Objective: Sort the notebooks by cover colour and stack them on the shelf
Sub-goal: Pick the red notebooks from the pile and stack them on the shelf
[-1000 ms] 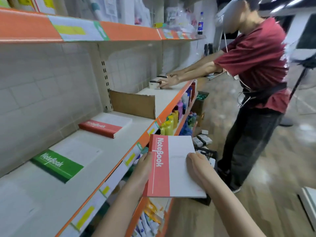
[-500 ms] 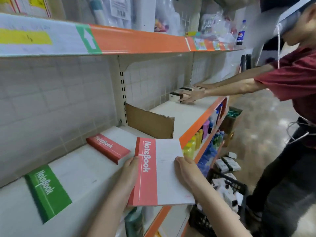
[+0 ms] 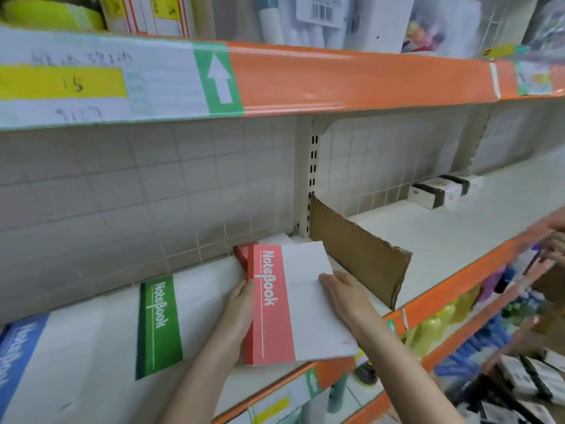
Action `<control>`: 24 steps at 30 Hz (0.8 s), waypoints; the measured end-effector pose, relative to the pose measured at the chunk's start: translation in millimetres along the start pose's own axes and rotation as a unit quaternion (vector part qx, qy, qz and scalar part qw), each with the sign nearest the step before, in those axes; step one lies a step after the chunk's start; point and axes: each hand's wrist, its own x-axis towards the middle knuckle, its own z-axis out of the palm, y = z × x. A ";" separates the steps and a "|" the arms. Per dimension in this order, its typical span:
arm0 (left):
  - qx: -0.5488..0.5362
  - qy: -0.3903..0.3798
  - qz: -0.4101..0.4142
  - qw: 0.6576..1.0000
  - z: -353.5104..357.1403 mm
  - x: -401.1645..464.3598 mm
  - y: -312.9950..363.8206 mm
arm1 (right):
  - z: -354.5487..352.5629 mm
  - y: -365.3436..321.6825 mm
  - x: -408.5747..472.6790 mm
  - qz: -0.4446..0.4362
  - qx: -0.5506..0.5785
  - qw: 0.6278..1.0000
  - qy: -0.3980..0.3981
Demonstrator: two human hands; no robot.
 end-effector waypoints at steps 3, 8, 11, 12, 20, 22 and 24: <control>0.002 0.034 -0.004 0.999 -4.4 8.7 1.0 | 0.0 -4.3 25.5 -0.029 -0.005 1.000 -0.011; 0.044 0.111 0.006 0.993 -3.9 22.8 6.5 | 0.6 -15.0 66.5 -0.093 -0.094 0.991 -0.037; 0.112 0.151 0.025 0.982 1.5 29.6 7.2 | 1.5 -23.7 85.6 -0.113 -0.145 0.981 -0.066; 0.129 0.164 0.029 0.978 3.8 33.4 8.0 | 1.6 -25.9 91.6 -0.119 -0.158 0.978 -0.072; 0.237 0.242 0.047 0.940 23.1 67.9 7.6 | 0.2 -21.1 127.5 -0.150 -0.237 0.956 -0.089; 0.254 0.257 0.044 0.932 25.5 73.8 5.8 | 2.0 -19.3 132.1 -0.155 -0.247 0.951 -0.101; 0.266 0.275 0.044 0.923 27.7 78.2 4.7 | 4.3 -19.1 135.5 -0.163 -0.244 0.951 -0.099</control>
